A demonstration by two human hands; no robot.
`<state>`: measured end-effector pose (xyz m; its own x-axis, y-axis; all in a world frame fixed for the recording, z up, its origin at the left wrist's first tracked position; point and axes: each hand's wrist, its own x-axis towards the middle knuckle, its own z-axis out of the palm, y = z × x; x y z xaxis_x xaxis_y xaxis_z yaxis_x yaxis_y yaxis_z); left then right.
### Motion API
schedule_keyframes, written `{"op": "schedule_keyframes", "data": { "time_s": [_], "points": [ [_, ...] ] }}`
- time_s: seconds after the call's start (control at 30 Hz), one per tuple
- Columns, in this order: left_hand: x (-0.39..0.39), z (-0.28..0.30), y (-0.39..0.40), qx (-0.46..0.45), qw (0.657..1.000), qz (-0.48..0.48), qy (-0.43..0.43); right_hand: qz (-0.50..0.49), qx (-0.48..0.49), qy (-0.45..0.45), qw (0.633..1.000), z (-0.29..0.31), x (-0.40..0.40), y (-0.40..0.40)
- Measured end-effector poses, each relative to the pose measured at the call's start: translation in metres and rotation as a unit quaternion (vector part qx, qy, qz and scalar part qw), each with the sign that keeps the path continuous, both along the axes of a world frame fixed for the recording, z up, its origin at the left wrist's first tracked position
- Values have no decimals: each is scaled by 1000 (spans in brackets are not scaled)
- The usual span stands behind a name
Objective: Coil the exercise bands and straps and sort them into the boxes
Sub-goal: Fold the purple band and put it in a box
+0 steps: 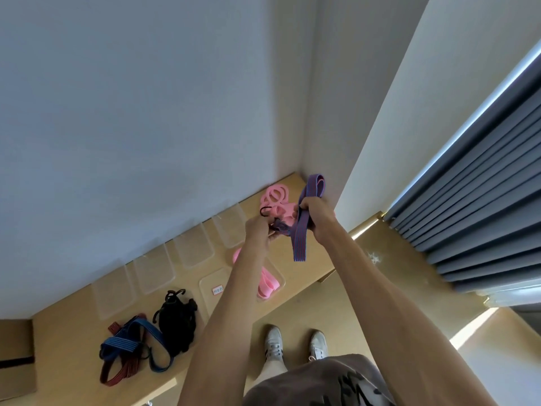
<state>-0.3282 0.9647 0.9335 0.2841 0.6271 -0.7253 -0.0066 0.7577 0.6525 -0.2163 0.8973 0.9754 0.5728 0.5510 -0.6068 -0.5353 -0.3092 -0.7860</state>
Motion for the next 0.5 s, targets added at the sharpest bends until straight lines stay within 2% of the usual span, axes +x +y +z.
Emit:
{"op": "schedule_keyframes", "data": {
  "time_s": [0.07,0.13,0.2,0.27,0.37,0.5],
  "points": [
    [-1,9,-3,96,988,-116,33,2,-58,-106,993,-5,-3,1],
    [1,19,-6,138,970,-196,25,42,-112,-192,974,-9,-9,2],
    [4,29,-6,121,971,-209,5,79,-104,-244,961,-15,-19,4],
    [5,34,-1,75,980,-181,-23,97,-74,-285,951,-19,-30,5],
    [-3,33,9,72,984,-157,-37,133,-55,-280,949,-23,-38,6],
    [-23,18,17,146,968,-204,-6,196,-49,-192,960,-32,-48,1]
  ]
}}
